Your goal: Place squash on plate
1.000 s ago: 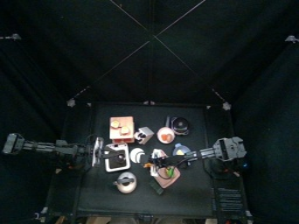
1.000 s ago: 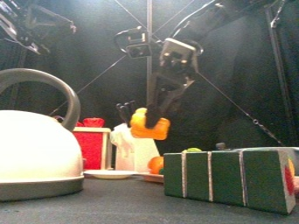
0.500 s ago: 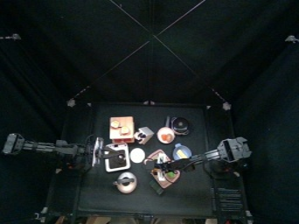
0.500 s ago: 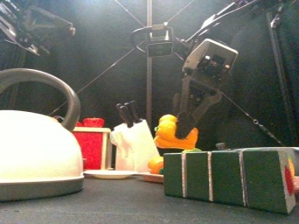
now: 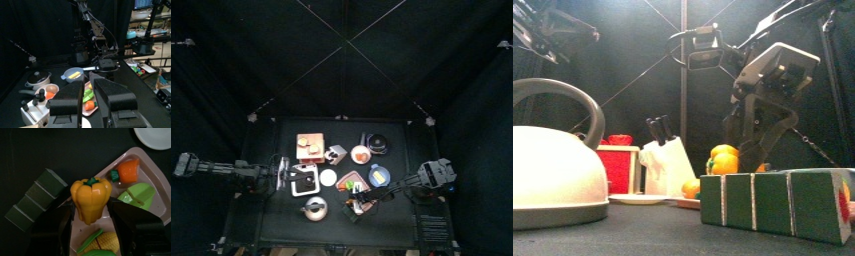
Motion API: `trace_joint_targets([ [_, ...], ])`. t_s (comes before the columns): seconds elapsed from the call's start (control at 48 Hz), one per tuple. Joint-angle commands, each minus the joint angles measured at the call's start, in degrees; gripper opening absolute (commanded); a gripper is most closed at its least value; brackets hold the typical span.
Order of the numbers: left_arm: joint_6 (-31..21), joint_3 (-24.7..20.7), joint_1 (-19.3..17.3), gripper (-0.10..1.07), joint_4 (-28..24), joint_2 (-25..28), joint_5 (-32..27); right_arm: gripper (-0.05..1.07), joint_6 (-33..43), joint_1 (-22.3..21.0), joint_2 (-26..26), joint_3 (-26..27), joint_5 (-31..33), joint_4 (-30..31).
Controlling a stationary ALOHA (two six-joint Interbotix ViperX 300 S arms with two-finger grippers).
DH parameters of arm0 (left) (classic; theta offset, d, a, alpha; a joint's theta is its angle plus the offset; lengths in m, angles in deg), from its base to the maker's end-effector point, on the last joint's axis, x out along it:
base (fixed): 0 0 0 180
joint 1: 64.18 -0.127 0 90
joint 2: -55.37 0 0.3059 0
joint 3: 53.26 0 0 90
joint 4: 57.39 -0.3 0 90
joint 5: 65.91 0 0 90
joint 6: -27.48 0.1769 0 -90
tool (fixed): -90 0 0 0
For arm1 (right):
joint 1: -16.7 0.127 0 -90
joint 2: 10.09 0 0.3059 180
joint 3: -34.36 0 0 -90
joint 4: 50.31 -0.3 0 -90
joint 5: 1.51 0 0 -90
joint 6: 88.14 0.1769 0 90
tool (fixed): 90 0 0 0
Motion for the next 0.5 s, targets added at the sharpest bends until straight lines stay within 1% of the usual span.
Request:
trace_joint_targets([
  [0.0,0.1,-0.9,-0.1,0.6,-0.1,0.1,0.5,0.71,0.0,-0.3,-0.7,0.4,-0.2,-0.2],
  [0.479,0.1,-0.7,-0.2,0.6,-0.1,0.1,0.5,0.72,0.5,-0.6,-0.6,-0.4,2.1,-0.7],
])
